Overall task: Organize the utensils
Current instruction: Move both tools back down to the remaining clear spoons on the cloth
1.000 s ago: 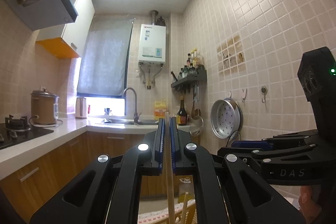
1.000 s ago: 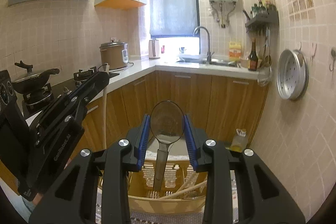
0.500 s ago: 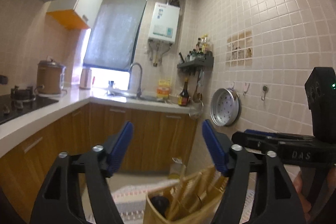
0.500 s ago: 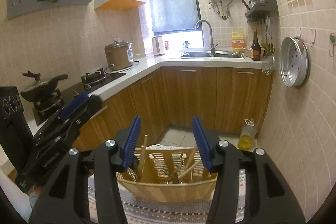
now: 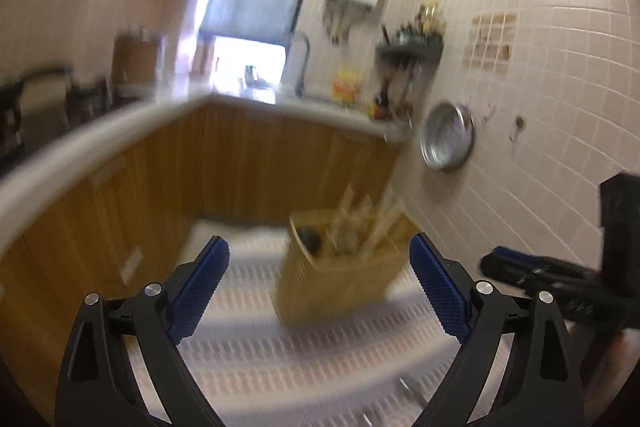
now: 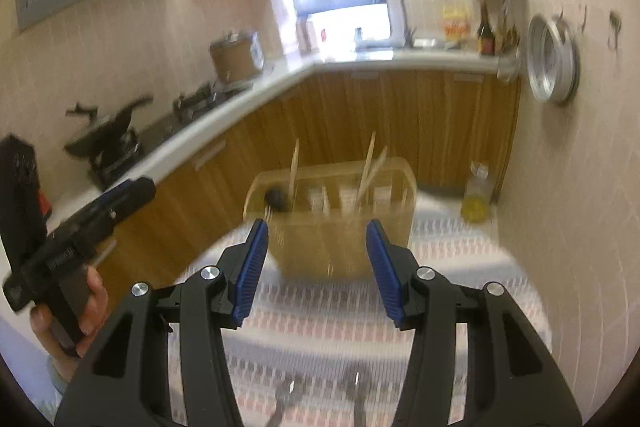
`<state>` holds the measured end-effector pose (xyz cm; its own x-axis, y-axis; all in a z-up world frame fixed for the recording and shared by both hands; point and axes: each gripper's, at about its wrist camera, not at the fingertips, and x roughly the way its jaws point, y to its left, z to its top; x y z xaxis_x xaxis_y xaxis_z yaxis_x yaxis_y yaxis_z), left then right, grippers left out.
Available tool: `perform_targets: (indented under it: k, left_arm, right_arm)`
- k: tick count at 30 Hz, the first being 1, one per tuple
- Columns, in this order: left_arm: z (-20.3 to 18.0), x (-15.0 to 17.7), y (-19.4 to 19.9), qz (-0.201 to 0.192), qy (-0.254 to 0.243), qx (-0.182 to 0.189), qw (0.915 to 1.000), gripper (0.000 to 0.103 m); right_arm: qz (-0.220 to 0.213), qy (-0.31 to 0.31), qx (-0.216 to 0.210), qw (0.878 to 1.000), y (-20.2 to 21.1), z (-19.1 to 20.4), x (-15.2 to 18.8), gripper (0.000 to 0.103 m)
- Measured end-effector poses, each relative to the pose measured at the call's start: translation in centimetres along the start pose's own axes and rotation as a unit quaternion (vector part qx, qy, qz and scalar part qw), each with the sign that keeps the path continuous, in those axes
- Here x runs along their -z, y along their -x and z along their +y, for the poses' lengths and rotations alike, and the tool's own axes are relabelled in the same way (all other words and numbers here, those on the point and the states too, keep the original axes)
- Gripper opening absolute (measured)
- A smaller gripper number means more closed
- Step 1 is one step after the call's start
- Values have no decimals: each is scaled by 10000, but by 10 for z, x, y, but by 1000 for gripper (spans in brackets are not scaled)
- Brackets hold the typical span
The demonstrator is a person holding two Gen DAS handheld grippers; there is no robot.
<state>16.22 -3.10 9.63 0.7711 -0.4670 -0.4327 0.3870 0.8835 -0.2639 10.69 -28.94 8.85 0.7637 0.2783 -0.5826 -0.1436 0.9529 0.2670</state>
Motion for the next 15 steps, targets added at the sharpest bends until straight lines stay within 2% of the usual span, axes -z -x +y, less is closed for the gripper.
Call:
perform_targets:
  k: [4, 7, 11, 12, 13, 15]
  left_arm:
    - [2, 31, -7, 793, 282, 107, 9964, 89]
    - [-5, 55, -15, 1225, 170, -103, 9923, 89]
    - [-16, 86, -26, 1785, 28, -147, 9838, 87]
    - [-18, 96, -30, 1936, 16, -66, 9811, 83]
    - [-19, 102, -34, 2067, -4, -14, 9784, 74]
    - [-19, 121, -46, 2443, 0, 111, 9696, 61]
  right_arm:
    - [528, -94, -21, 9986, -15, -11, 32, 48]
    - [917, -283, -101, 9953, -27, -20, 54, 48]
    - [1282, -497, -89, 9905, -41, -35, 76, 47]
    - [1401, -558, -68, 9885, -46, -40, 82, 47]
    - [1483, -585, -55, 9872, -50, -42, 86, 47]
    - [1668, -634, -79, 9839, -58, -47, 95, 40]
